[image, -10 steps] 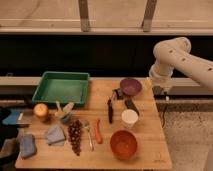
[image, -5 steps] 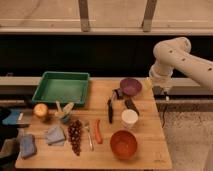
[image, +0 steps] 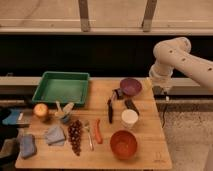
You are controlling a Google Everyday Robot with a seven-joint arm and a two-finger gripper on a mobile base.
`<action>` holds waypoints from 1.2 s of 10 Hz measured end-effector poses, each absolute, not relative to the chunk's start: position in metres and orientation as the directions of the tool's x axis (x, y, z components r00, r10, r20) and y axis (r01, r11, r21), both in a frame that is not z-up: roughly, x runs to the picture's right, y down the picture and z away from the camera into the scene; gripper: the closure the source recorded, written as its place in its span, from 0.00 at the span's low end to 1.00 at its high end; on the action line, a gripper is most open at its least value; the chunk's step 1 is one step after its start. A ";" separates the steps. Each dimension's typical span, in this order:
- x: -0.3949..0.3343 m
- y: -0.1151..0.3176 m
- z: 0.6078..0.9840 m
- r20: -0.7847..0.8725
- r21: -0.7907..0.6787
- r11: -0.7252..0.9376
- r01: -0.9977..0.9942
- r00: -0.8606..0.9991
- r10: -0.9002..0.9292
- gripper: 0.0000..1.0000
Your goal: Place pepper in paper cup
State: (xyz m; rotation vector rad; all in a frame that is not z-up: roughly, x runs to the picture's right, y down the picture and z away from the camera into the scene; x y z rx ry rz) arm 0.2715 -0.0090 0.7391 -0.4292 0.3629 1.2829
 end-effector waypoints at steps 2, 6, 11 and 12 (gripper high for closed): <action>0.271 -0.009 0.739 -0.489 -0.105 0.225 -0.969 0.247 0.837 0.38; 0.273 -0.013 0.739 -0.484 -0.104 0.232 -0.967 0.253 0.837 0.38; 0.207 -0.032 0.774 -0.506 -0.214 0.302 -0.929 0.370 0.779 0.38; 0.183 -0.034 0.783 -0.507 -0.247 0.326 -0.912 0.409 0.759 0.38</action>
